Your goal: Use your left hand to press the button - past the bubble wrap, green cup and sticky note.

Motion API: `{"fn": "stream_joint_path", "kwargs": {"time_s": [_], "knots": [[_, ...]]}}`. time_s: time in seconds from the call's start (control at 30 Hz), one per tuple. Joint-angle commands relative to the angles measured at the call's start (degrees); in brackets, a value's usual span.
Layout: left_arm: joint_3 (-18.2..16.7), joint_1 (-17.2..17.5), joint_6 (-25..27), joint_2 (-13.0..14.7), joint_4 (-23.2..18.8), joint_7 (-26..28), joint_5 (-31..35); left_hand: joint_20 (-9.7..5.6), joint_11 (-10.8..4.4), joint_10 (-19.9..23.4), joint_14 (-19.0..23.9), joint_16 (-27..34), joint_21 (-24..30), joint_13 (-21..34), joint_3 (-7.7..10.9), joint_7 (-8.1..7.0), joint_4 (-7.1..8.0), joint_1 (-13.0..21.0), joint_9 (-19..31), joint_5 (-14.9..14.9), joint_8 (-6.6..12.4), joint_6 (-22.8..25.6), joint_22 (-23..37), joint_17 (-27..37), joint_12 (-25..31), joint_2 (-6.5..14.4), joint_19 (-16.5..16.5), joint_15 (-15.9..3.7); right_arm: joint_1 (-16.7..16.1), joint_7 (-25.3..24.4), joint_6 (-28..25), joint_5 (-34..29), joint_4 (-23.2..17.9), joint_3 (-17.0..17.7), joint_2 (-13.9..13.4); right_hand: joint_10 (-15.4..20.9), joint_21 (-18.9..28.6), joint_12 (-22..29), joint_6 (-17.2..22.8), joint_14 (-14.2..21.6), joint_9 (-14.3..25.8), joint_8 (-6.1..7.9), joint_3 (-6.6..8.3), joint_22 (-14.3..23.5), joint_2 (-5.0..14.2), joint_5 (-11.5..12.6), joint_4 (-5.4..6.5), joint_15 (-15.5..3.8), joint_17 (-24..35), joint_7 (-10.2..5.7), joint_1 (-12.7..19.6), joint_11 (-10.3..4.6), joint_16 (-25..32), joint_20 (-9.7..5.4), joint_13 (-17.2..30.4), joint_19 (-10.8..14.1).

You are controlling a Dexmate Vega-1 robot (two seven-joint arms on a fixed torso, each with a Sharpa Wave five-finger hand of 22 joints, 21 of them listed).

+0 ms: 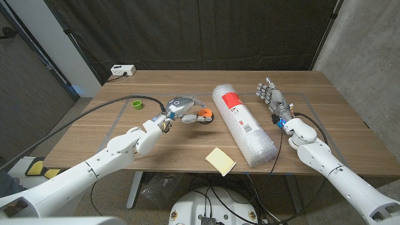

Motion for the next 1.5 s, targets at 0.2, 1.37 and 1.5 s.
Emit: {"fn": "stream_joint_path", "kwargs": {"time_s": [0.2,1.37,1.5], "knots": [[2.6,-2.1,2.0,-1.2,0.1,-2.8,3.4,-0.02,0.01,0.3,1.3,0.0,0.2,0.1,1.39,-0.16,-1.12,3.4,0.2,0.8,-0.12,0.9,0.1,0.1,-0.5,2.5,1.2,-2.93,-0.9,-0.6,0.0,0.1,-1.0,0.4,-0.6,0.3,-0.1,0.0,0.2,0.3,0.2,0.05,0.15,0.1,0.57,-0.1,-0.47,0.08,0.2,-0.19,0.2,0.33,-0.1,-0.33,0.1,0.5],[6.0,-5.0,4.4,-2.6,2.3,-7.3,5.7,-0.14,-0.19,1.3,2.3,-0.4,-0.1,0.1,3.03,-0.45,-2.5,7.8,0.2,0.5,-0.74,2.1,0.2,0.1,-0.9,5.4,1.6,-3.2,-2.2,-2.1,-0.6,-0.3,-3.1,1.1,-1.5,0.3,-0.7,0.0,0.2,0.3,0.2,-0.08,0.08,0.1,0.7,-0.1,-0.58,0.14,0.2,-0.17,0.2,0.33,-0.1,-0.16,0.1,0.6],[6.5,-5.2,4.8,-3.0,3.3,-6.3,6.7,-0.12,-0.36,1.6,2.3,-0.4,-0.1,0.1,3.07,-0.49,-2.58,8.0,0.2,0.5,-0.75,2.3,0.2,0.1,-0.9,5.5,1.6,-3.23,-2.3,-2.2,-0.3,-0.3,-3.1,1.0,-1.1,0.3,-0.8,0.0,0.2,0.4,0.2,-0.1,0.08,0.1,0.72,-0.1,-0.59,0.15,0.2,-0.21,0.2,0.32,-0.1,-0.16,0.1,0.6]]}}
